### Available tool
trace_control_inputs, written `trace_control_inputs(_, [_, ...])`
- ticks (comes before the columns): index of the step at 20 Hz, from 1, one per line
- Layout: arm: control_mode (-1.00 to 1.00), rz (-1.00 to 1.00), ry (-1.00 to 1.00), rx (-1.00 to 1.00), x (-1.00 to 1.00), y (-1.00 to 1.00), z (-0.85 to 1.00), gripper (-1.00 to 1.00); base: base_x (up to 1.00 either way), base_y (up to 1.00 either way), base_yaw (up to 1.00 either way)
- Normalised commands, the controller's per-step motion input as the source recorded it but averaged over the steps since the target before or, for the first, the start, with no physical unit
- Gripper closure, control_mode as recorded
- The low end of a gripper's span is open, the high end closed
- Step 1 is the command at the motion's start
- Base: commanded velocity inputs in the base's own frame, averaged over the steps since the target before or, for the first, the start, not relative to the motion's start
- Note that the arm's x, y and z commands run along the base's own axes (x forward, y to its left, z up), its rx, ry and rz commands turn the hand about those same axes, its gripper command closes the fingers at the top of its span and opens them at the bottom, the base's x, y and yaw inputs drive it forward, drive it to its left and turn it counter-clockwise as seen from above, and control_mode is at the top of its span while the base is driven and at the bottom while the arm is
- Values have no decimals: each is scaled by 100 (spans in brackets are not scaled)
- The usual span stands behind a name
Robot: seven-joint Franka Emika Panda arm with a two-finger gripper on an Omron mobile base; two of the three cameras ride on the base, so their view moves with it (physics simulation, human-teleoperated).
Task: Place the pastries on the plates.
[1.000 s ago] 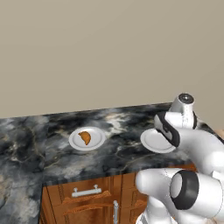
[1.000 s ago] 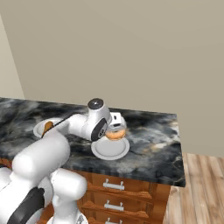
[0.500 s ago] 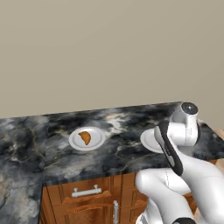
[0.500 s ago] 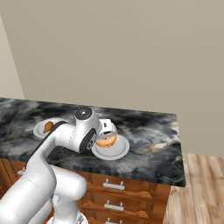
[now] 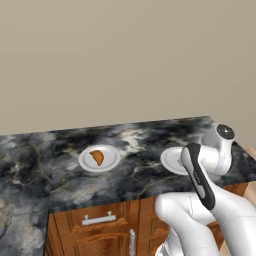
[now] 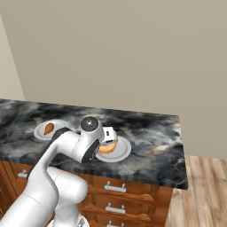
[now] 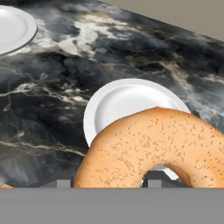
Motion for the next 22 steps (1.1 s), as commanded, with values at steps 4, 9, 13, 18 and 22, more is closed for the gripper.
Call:
trace_control_inputs(4, [-100,0,1,0,13,0,0,100,0,0,0])
trace_control_inputs(9, [-100,0,13,0,33,0,-5,100,0,0,0])
trace_control_inputs(13, [-100,0,24,0,34,0,-6,100,0,0,0])
trace_control_inputs(18, [-100,0,25,0,30,0,-5,100,0,0,0])
trace_control_inputs(22, [-100,0,16,0,23,0,-16,100,0,0,0])
